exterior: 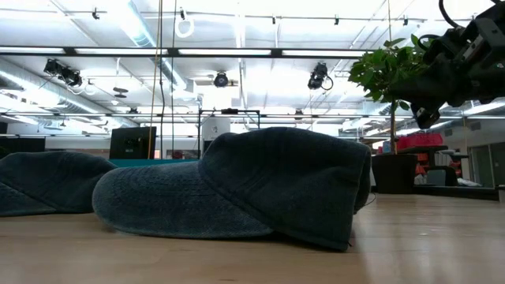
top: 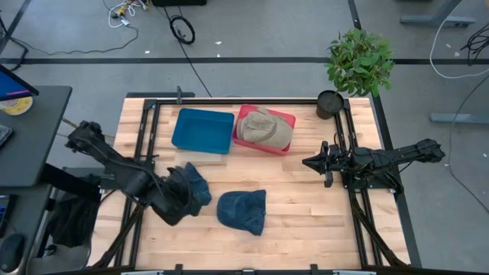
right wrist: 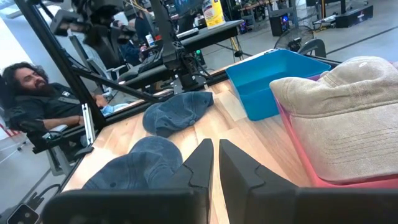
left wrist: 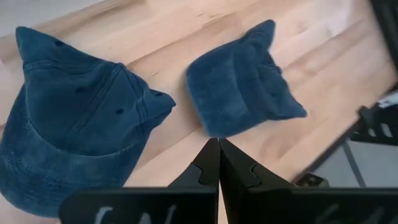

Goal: Pick & Place hat
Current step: Put the right blue cap into the blue bin

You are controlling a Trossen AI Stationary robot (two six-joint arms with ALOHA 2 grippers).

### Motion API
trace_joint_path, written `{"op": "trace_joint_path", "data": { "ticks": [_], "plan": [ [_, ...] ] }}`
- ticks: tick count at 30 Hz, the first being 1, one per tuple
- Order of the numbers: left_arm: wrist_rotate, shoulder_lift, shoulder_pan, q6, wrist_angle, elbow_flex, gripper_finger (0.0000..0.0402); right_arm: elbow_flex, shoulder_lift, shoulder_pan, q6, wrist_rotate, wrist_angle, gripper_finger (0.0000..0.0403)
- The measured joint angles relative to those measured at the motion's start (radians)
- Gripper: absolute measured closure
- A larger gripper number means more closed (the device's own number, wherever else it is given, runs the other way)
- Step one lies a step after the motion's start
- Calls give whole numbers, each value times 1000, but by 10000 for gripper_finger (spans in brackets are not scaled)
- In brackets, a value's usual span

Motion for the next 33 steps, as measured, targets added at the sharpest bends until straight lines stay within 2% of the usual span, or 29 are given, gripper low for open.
{"op": "trace_joint_path", "data": {
  "ticks": [6,10,14,21,25,28,33],
  "plan": [
    [0,60,5,-24,22,0,398,0,0,0,0,0,0,372],
    [0,80,7,-27,52,0,380,0,0,0,0,0,0,372],
    [-8,93,10,-48,71,0,336,0,0,0,0,0,0,372],
    [-13,141,11,-112,70,0,229,0,0,0,0,0,0,372],
    [-13,189,18,-145,121,0,192,0,0,0,0,0,0,372],
    [22,235,32,-136,178,0,183,0,0,0,0,0,0,372],
    [102,321,51,-106,256,-1,192,0,0,0,0,0,1,372]
  ]
}}
